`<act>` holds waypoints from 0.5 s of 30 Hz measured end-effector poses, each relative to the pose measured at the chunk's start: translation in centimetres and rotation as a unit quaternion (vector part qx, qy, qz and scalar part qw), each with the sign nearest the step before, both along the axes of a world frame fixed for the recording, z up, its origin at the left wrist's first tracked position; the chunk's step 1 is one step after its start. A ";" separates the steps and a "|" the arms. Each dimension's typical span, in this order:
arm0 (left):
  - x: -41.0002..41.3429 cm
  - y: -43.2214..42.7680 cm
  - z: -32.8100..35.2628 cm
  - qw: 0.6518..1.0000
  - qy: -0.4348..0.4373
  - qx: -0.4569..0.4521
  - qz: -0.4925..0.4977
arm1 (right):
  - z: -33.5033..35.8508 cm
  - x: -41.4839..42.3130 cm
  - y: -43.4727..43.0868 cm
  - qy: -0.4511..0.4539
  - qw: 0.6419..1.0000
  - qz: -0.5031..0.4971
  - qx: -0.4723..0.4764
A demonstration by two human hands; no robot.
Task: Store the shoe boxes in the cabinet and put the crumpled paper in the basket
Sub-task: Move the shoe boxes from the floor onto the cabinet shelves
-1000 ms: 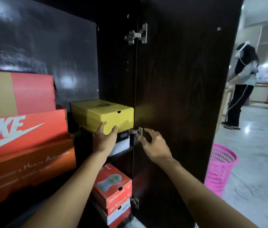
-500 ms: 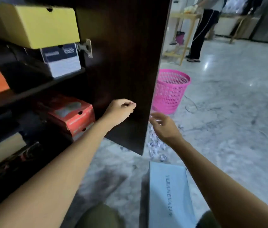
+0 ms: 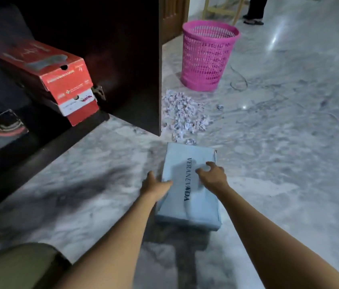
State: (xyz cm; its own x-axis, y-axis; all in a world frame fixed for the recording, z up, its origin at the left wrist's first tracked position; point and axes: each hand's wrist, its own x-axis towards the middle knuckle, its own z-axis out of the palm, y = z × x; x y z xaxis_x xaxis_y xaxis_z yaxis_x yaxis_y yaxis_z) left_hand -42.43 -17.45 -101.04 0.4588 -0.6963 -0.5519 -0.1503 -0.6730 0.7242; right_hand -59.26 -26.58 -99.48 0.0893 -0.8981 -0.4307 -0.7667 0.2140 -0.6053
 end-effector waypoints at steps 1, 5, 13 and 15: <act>-0.7 1.2 -0.6 1.000 0.011 0.011 0.004 | -0.9 -0.8 0.4 0.010 1.000 -0.009 0.008; -1.6 4.2 -2.5 0.993 0.084 0.081 -0.011 | -3.4 -3.1 2.1 -0.081 0.993 -0.063 0.060; -1.4 6.2 -2.2 0.970 0.107 0.212 -0.046 | -4.8 -4.8 3.2 -0.218 0.961 -0.094 0.142; -1.5 6.3 -2.3 0.975 0.112 0.191 -0.034 | -5.7 -5.4 3.9 -0.211 0.958 -0.082 0.176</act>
State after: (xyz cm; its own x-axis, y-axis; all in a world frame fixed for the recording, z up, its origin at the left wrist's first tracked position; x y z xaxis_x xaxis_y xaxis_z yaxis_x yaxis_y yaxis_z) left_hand -43.90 -11.15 -103.34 0.2568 -0.4453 -0.8578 -0.0709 -0.8938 0.4427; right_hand -64.68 -22.68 -105.22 0.1912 -0.7210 -0.6661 -0.4085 0.5586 -0.7219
